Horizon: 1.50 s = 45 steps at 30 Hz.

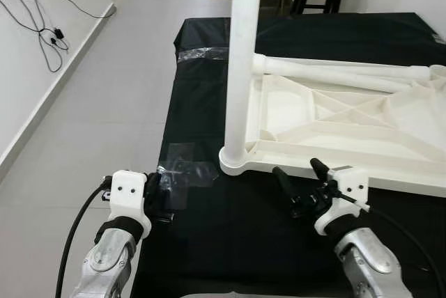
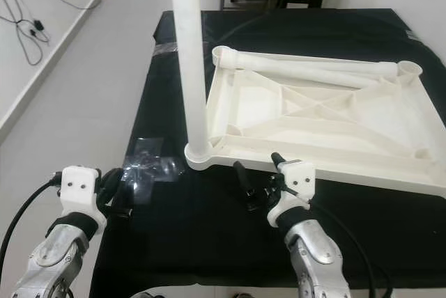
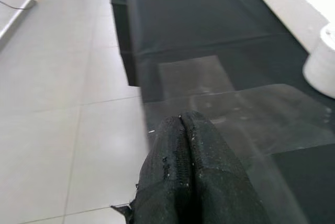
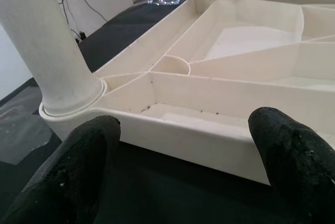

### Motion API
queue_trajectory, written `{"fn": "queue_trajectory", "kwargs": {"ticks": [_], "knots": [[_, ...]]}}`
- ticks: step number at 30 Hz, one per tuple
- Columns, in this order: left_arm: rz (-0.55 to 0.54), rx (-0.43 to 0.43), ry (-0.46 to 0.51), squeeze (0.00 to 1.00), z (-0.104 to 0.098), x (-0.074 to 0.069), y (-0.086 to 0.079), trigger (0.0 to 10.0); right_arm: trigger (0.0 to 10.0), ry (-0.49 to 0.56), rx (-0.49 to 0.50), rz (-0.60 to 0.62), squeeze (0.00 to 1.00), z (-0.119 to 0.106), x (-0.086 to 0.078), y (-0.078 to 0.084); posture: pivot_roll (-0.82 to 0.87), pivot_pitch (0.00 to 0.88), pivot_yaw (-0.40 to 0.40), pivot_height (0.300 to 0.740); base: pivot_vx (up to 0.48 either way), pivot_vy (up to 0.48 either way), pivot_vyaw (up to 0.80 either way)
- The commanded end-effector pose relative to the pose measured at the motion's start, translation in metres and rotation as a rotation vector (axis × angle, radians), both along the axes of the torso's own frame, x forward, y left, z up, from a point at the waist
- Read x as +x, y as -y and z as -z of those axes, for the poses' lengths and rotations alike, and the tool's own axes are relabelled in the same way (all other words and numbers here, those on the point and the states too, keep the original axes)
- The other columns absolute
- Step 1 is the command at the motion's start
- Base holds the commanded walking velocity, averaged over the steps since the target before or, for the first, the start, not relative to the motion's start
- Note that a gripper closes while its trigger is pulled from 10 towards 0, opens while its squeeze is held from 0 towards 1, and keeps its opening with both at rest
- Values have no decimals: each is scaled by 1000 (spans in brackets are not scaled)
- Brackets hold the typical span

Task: Building children table

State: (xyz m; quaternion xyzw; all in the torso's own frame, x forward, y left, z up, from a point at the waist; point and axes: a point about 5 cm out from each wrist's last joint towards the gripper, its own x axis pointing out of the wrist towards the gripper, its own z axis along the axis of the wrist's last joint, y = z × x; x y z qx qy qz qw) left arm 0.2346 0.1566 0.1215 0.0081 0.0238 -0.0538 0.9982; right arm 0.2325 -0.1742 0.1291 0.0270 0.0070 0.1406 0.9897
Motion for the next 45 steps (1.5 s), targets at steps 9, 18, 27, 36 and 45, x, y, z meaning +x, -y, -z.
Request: {"fn": "queue_trajectory", "kwargs": {"ticks": [9,18,27,36,45], "knots": [[17,20,-52,0,8,-1,0,10000,10000,3,-38,70,0,4,3,-1,-8,126,22,740,0,480,0],[32,16,-58,0,10,-1,2,10000,10000,2,-43,79,0,5,2,0,-9,122,21,740,0,480,0],[36,13,-56,0,9,0,3,10000,10000,3,-50,81,0,5,3,-1,-12,123,19,740,0,480,0],[27,9,-38,0,2,5,2,10000,10000,12,-60,85,0,3,13,-2,-14,126,22,740,0,480,0],[18,35,-21,0,-2,9,4,10000,10000,5,-61,102,0,1,19,-2,-14,130,25,740,0,252,0]]}}
